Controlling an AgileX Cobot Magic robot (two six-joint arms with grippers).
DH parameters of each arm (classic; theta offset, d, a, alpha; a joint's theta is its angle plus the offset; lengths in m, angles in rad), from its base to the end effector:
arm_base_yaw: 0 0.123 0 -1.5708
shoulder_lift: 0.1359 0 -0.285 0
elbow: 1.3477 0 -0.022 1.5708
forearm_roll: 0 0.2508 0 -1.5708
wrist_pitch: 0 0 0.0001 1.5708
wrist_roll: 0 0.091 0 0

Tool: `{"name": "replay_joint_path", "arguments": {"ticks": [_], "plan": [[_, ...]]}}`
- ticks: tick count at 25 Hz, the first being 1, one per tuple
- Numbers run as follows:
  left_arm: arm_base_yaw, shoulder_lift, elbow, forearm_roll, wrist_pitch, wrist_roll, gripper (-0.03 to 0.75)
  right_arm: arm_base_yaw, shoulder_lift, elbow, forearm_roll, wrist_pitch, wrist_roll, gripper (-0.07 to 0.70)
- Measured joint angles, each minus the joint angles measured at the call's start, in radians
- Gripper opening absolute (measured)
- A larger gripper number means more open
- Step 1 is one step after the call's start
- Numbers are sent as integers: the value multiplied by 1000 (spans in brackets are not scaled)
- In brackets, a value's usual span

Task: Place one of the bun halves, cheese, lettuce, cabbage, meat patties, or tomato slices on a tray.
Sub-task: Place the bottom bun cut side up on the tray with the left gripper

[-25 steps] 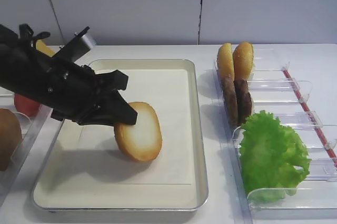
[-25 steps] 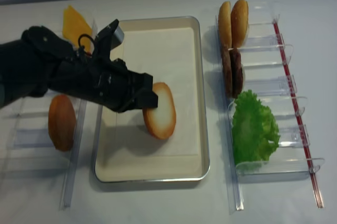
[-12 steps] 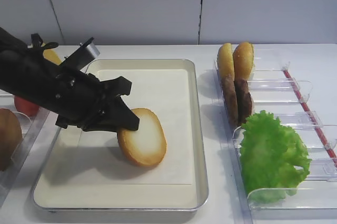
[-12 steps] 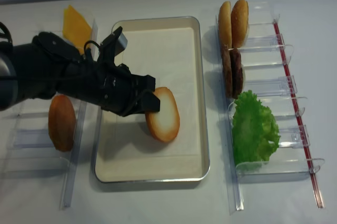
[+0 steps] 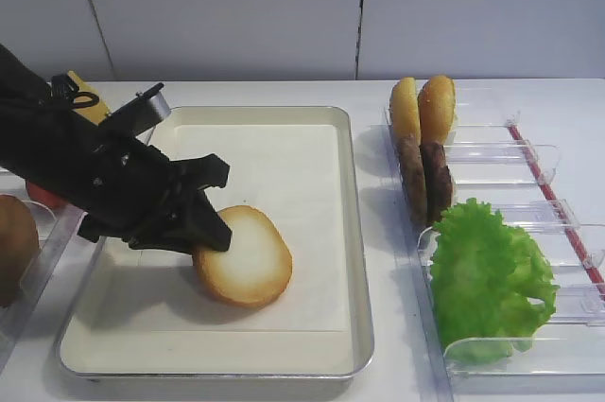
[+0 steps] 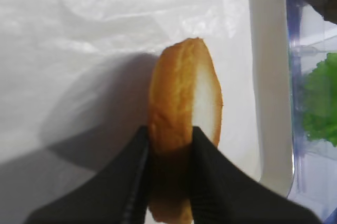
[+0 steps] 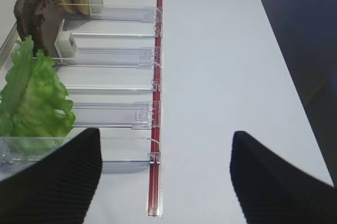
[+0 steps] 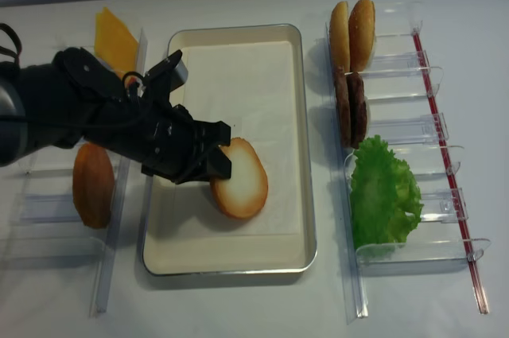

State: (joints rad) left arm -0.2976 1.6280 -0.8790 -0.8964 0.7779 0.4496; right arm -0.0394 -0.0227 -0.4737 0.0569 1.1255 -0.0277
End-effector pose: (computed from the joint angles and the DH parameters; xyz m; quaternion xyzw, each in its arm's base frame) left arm 0.2651 -0.1335 0.1946 0.0600 0.9424 -0.3183 0.0834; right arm -0.0080 0.0050 0.2648 0.0031 0.8702 0.0119 0.4925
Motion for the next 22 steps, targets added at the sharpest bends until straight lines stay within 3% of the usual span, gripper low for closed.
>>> {"name": "replay_joint_path", "arguments": {"ticks": [3,9,12,16,22], "plan": [[0,2,0,30,-6,-2,246,0,0,0,0,0,0,545],[0,8,0,39,-34,-4,552,0,0,0,0,0,2,545],[0,8,0,39,-38,8,597,0,0,0,0,0,2,545],[0,8,0,39,-43,8,597,0,0,0,0,0,2,545],[0,8,-75,80,30,16,592,0,0,0,0,0,4,545]]}}
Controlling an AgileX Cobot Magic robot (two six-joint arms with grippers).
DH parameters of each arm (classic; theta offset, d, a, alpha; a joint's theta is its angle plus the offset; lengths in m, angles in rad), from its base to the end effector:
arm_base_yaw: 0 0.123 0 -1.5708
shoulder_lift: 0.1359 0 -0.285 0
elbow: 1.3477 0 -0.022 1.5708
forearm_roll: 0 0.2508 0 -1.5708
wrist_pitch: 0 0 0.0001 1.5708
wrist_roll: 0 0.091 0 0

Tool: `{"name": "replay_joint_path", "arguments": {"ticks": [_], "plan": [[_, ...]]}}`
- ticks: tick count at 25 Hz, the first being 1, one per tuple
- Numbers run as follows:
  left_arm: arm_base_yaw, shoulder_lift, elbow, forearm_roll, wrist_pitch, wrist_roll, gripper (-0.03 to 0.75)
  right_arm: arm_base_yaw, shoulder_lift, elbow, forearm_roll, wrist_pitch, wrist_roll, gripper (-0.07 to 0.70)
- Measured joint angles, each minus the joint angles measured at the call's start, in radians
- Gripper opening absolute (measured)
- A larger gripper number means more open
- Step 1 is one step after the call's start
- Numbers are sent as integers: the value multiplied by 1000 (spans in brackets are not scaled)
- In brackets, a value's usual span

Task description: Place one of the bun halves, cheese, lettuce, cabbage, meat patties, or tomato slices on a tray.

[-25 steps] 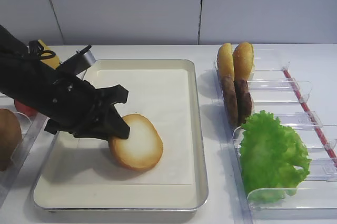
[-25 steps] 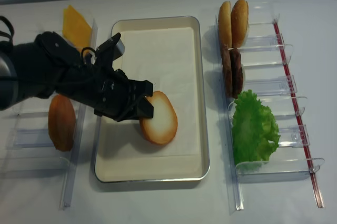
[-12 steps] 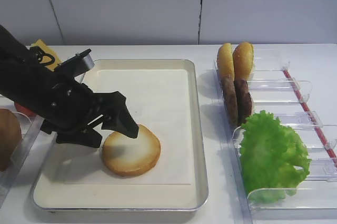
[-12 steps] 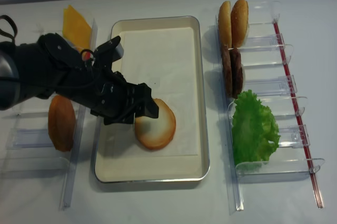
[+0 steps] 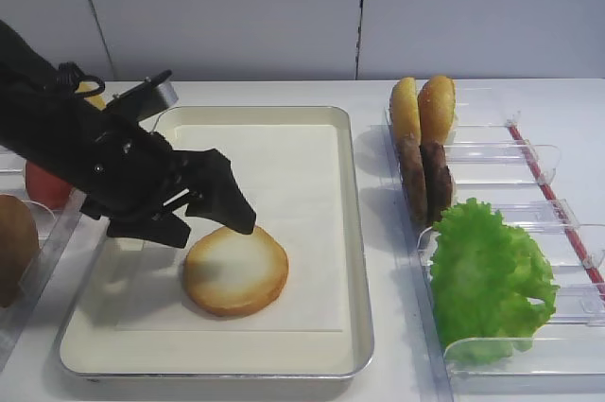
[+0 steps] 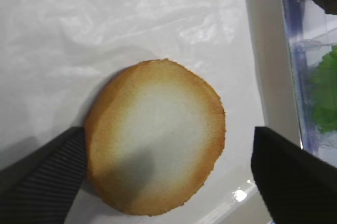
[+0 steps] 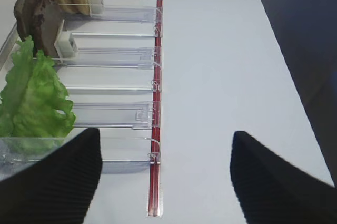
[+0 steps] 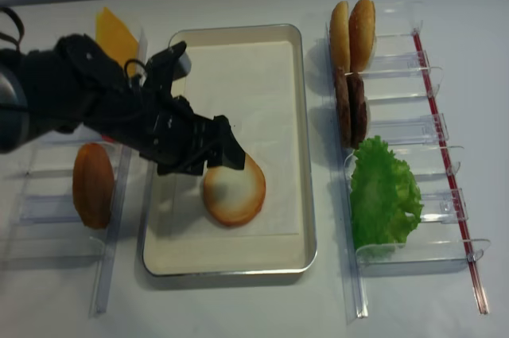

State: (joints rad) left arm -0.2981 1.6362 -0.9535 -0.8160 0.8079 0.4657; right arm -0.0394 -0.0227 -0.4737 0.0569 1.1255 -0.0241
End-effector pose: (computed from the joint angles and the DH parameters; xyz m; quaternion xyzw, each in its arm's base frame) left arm 0.2762 -0.1350 0.2072 0.1096 0.9417 -0.3012 0.1023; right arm -0.0080 0.0050 0.2648 0.0047 0.8702 0.0127 0.4925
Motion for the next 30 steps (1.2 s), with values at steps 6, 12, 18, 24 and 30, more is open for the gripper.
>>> {"name": "replay_joint_path", "arguments": {"ticks": [6,12,18,24,30], "plan": [[0,2,-149,193,159,-124,560,0,0,0,0,0,0,545],[0,-10,-286,552,314,-333,540,0,0,0,0,0,0,545],[0,-154,-303,791,312,-441,536,0,0,0,0,0,0,545],[0,-298,-303,969,337,-489,536,0,0,0,0,0,0,545],[0,-446,-254,972,349,-494,535,0,0,0,0,0,0,545]]}}
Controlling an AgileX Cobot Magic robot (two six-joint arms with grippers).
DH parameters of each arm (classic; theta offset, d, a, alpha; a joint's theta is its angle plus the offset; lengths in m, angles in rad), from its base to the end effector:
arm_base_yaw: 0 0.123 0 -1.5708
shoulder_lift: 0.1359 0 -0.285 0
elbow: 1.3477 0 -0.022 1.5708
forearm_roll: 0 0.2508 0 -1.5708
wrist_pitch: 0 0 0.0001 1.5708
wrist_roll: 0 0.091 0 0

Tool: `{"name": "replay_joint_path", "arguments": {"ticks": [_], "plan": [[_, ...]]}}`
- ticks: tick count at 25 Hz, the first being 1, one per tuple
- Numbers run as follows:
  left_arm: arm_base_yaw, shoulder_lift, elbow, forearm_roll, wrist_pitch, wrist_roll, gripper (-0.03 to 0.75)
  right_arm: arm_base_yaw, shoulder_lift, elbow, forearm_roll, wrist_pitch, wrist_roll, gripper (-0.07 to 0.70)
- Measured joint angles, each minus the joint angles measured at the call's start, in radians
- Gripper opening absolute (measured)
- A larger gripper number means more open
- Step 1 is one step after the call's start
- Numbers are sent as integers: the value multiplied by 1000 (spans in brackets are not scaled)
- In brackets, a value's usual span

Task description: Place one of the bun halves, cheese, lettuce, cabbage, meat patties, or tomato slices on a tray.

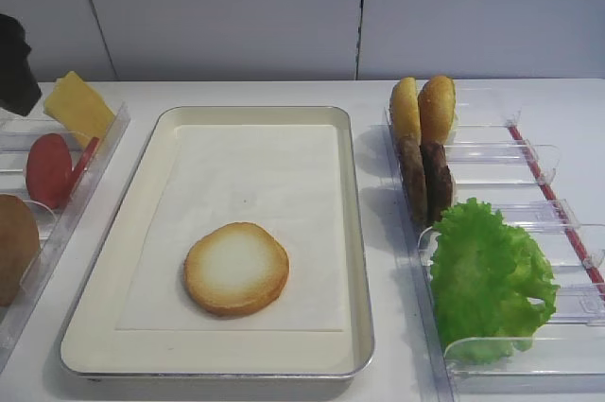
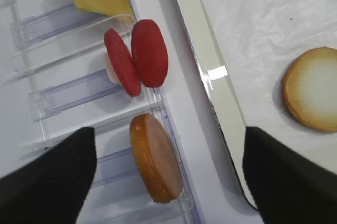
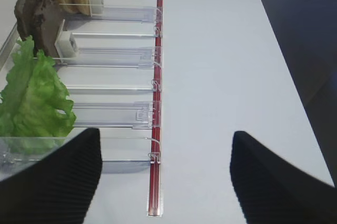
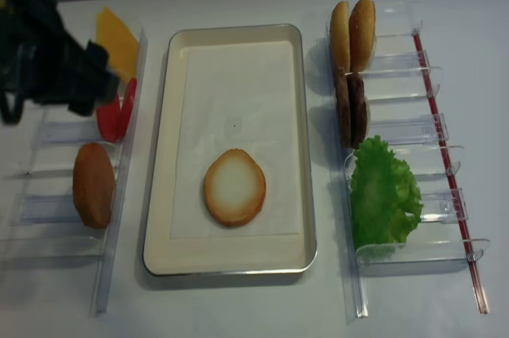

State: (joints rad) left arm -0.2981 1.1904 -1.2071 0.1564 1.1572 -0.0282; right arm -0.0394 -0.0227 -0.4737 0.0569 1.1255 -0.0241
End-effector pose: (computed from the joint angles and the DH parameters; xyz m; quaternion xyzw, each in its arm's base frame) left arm 0.2170 -0.0531 0.3693 0.1416 0.9534 0.0347 0.2642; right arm -0.0080 0.0050 0.2648 0.0047 0.8702 0.0127 0.4925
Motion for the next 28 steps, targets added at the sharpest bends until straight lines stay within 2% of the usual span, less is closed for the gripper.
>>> {"name": "replay_joint_path", "arguments": {"ticks": [12,22,25,28], "plan": [[0,-357,233,-26,8,-3,535,0,0,0,0,0,0,545],[0,-682,430,-38,45,-3,534,0,0,0,0,0,0,545],[0,-772,496,-39,45,-5,534,0,0,0,0,0,0,545],[0,-866,566,-42,24,-24,534,0,0,0,0,0,0,545]]}}
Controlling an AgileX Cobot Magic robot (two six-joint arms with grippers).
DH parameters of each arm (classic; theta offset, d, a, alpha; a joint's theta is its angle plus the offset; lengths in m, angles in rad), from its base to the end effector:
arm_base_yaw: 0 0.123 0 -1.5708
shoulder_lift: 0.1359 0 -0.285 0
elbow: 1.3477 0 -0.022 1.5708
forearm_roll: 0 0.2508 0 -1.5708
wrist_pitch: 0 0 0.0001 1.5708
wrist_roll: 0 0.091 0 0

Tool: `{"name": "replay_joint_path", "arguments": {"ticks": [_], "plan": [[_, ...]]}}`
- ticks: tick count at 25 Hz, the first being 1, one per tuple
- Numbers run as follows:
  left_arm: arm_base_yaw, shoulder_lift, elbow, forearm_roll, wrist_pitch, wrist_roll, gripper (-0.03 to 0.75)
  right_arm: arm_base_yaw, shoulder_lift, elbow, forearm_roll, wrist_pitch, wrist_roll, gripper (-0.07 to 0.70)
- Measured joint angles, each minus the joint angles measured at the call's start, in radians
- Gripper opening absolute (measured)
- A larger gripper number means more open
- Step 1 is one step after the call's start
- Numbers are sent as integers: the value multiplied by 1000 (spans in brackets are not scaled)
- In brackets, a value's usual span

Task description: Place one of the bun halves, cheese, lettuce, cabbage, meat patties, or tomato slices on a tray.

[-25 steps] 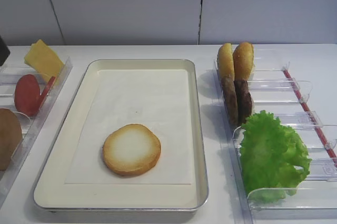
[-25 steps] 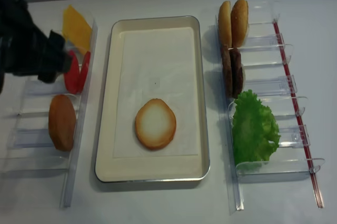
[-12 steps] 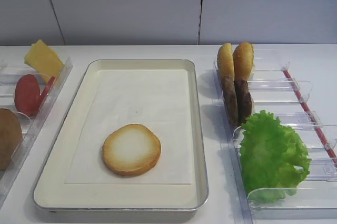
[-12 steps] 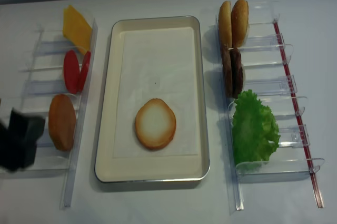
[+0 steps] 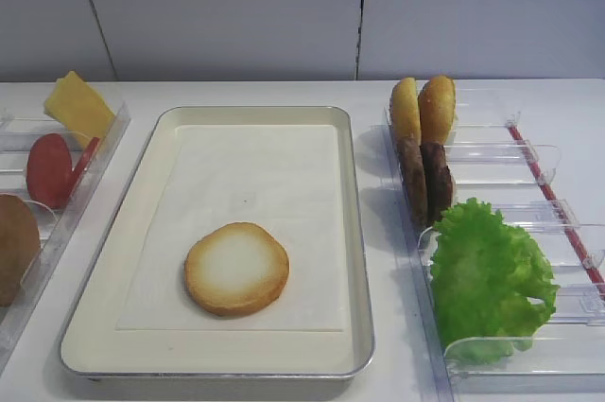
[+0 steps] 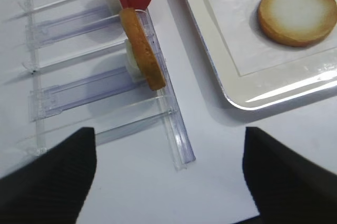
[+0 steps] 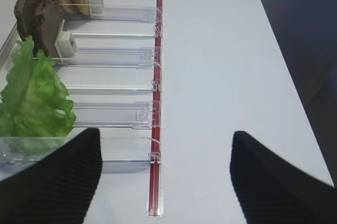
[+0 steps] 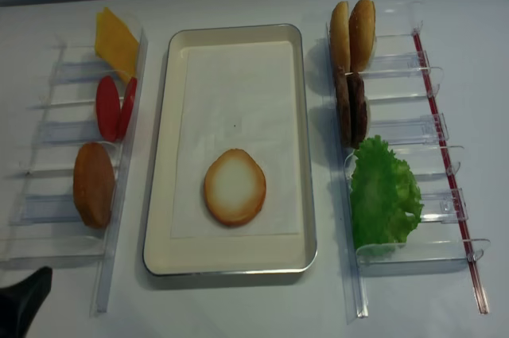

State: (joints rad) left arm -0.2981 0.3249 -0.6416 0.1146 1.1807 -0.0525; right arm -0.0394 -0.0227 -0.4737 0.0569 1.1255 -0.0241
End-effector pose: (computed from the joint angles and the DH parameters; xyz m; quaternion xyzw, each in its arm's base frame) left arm 0.0328 0.0000 0.3052 0.1124 0.9138 -0.0109 0.3901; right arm -0.0080 0.0050 0.2648 0.0047 0.8702 0.0127 0.4925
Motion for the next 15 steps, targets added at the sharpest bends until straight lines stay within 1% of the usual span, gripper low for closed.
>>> {"name": "replay_joint_path", "arguments": {"ticks": [1,3,7,11,15], "plan": [[0,-33,21,0,-11,-10,534,0,0,0,0,0,0,545],[0,-96,64,-4,-16,-21,534,0,0,0,0,0,0,545],[0,-202,141,-6,-4,-25,540,0,0,0,0,0,0,545],[0,-293,152,-11,3,-25,536,0,0,0,0,0,0,545],[0,-334,152,-42,5,-17,536,0,0,0,0,0,0,545]]}}
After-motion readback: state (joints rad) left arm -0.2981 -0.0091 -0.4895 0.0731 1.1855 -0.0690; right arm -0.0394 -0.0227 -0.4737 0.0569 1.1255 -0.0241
